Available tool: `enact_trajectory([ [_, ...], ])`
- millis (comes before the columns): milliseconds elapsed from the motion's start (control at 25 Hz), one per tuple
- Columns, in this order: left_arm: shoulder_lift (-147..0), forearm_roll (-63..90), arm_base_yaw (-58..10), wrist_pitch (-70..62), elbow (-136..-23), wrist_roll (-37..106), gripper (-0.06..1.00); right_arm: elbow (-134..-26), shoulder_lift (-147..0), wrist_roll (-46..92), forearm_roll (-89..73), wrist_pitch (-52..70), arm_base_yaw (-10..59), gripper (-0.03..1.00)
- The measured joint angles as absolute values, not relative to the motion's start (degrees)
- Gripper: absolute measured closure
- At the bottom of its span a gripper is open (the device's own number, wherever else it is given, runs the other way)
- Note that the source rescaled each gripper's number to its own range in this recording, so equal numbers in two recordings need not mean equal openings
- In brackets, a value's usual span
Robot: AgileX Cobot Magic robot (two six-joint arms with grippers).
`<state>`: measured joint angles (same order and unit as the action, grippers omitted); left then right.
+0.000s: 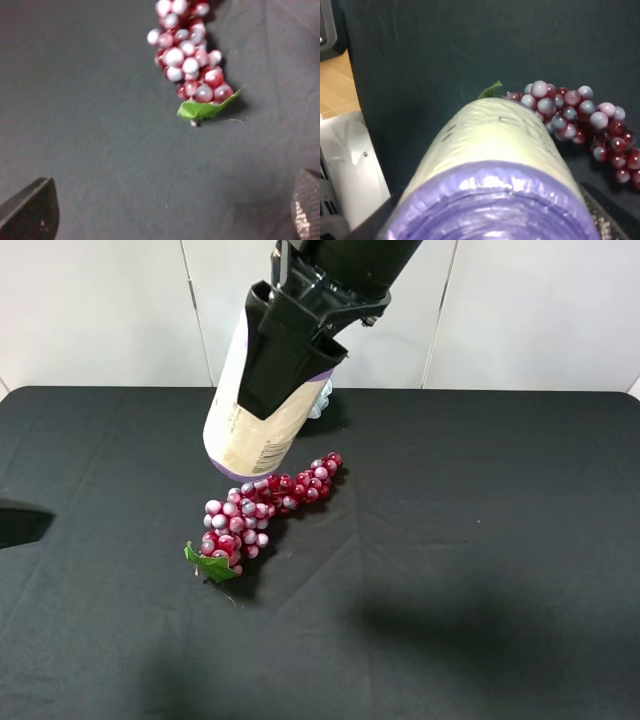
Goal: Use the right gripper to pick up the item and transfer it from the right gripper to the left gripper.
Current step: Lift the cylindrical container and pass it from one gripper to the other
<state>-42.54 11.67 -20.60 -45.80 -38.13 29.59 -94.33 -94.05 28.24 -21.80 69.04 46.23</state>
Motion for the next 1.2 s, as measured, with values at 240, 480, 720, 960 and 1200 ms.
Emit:
enact_trajectory([
  [240, -52.30, 11.54, -26.39, -40.38, -40.73, 33.18, 0.14, -94.33, -94.05, 24.51, -21.30, 68.93, 46.23, 0.96],
  [480, -58.85, 11.49, -32.66, -33.56, -42.99, 35.07, 0.14, -94.33, -94.05, 21.58, -22.25, 67.46, 44.49, 0.96],
  [720, -62.98, 11.55, -35.23, -26.25, -43.37, 35.41, 0.14, -94.33, -94.11, 21.83, -29.60, 66.99, 38.64, 0.96],
  [960, -64.22, 11.55, -35.34, -20.32, -43.97, 35.46, 0.14, -94.33, -94.11, 23.86, -34.40, 68.01, 37.24, 0.96],
  [1200, -67.72, 11.55, -40.57, -18.84, -46.18, 39.38, 0.14, -94.33, -94.11, 24.72, -35.65, 68.01, 37.24, 0.96],
])
